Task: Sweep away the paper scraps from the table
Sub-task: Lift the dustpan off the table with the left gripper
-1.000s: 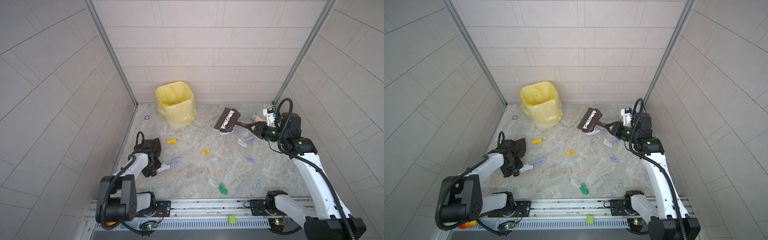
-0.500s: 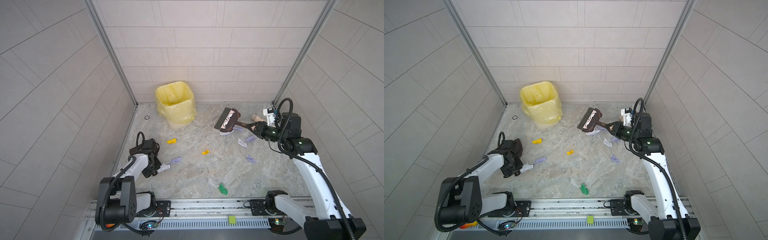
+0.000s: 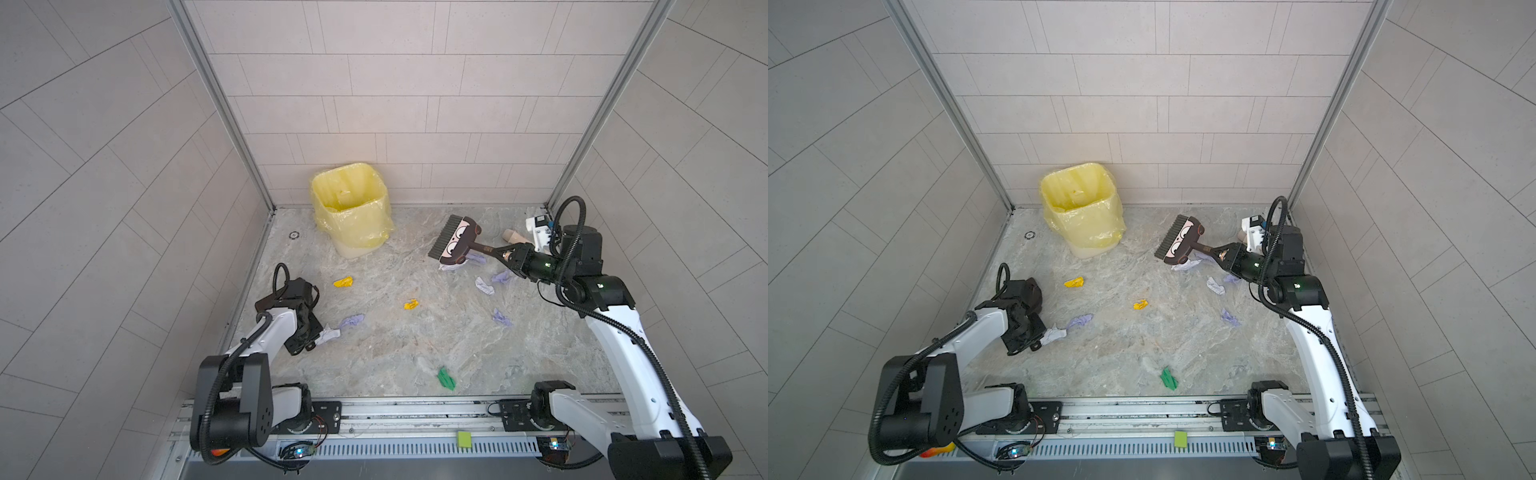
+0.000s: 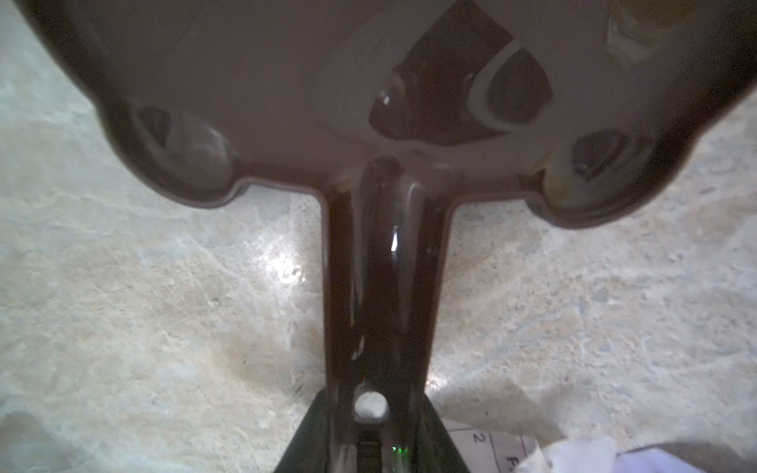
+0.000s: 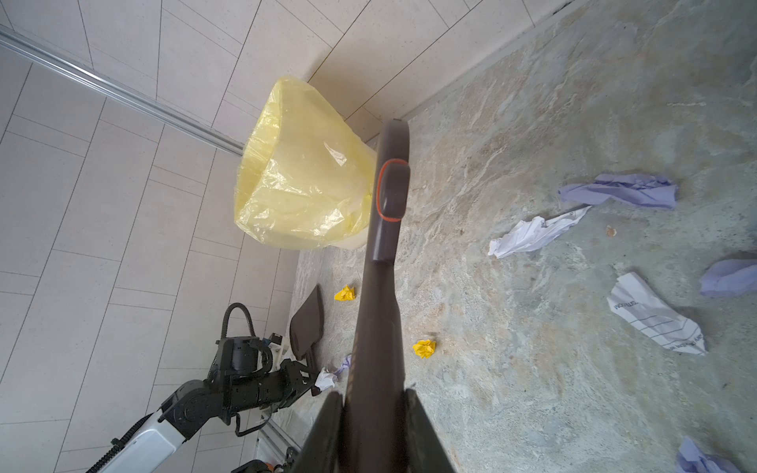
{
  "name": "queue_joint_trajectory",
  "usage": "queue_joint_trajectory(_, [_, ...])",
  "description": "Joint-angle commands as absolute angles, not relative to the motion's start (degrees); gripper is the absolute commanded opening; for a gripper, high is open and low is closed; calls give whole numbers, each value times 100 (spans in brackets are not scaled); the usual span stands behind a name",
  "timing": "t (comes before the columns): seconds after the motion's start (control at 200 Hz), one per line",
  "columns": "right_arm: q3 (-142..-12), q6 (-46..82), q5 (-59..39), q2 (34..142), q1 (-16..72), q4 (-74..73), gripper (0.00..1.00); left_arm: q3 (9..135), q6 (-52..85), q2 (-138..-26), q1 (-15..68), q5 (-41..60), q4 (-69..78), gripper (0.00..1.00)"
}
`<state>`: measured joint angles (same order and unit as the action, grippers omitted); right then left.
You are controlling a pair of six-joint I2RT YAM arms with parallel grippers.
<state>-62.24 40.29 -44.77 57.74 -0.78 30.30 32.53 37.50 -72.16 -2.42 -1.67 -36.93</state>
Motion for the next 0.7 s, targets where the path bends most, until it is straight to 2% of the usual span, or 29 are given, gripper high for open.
queue_joint_trajectory(0.0, [-6368,3999,-4519,5616,-102,2925,0,3286,3766,-7006,-210,-454,-3875,9])
queue_joint_trajectory(0.245, [-6359,3950,-4509,5620,-97,3038,0,3568,3829,-6511,-209,-716,-4128,0])
queue_joint_trajectory(0.46, [-6425,3724,-4438,5637,-95,3388,0,4156,3498,-6410,-176,-690,-4628,0])
queue_joint_trajectory(0.696, [-6647,3270,-4323,5659,-52,3988,0,5067,3070,-6398,247,-655,-5395,0])
